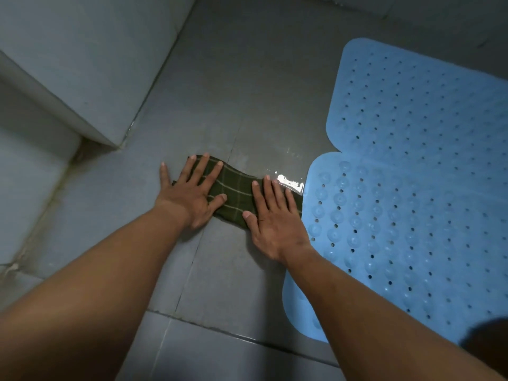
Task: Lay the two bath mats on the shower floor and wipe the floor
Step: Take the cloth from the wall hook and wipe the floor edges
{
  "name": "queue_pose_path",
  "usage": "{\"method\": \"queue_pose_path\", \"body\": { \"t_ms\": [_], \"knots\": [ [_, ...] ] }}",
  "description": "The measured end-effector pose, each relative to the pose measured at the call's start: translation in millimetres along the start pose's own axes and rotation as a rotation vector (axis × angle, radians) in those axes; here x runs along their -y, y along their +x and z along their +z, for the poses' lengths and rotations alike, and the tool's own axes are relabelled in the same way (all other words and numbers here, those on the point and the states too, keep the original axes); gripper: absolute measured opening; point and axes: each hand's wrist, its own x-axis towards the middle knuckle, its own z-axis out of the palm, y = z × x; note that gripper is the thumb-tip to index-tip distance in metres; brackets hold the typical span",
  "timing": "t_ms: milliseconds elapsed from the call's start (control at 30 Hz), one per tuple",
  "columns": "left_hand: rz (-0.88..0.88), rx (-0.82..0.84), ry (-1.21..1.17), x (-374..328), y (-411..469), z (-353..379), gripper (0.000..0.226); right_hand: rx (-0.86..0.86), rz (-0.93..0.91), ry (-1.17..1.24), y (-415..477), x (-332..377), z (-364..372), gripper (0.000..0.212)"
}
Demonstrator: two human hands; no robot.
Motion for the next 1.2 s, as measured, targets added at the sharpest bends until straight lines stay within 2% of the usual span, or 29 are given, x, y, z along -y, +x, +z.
{"method": "queue_pose_path", "body": {
  "t_ms": [300, 533, 767, 967, 1067, 1200],
  "knots": [
    [-0.049, 0.065, 0.062, -5.4, -3.4, -7.8, 0.075, 0.035, -0.027, 0.048, 1.1, -2.2, 0.0, 0.066],
    [-0.038, 0.047, 0.136, -8.0, -4.7, -10.6, 0.077, 0.006, -0.031, 0.074, -0.7, -5.2, 0.9, 0.065],
    [-0.019, 0.024, 0.094, -5.1, -5.4, -7.1, 0.076, -0.004, -0.086, 0.027, 0.9, -13.6, 0.1, 0.068],
    [-0.014, 0.014, 0.043, -4.8, 3.3, -11.8, 0.076, 0.013, -0.044, 0.006, 22.2, -19.8, -14.7, 0.066],
    [-0.018, 0.017, 0.014, -5.5, 17.5, -19.0, 0.076, -0.028, 0.021, 0.01, 25.1, -15.7, -21.2, 0.066],
    [0.017, 0.017, 0.011, -4.8, 33.7, -27.8, 0.076, -0.117, 0.294, 0.101, 21.3, 5.9, -12.3, 0.064]
  ]
}}
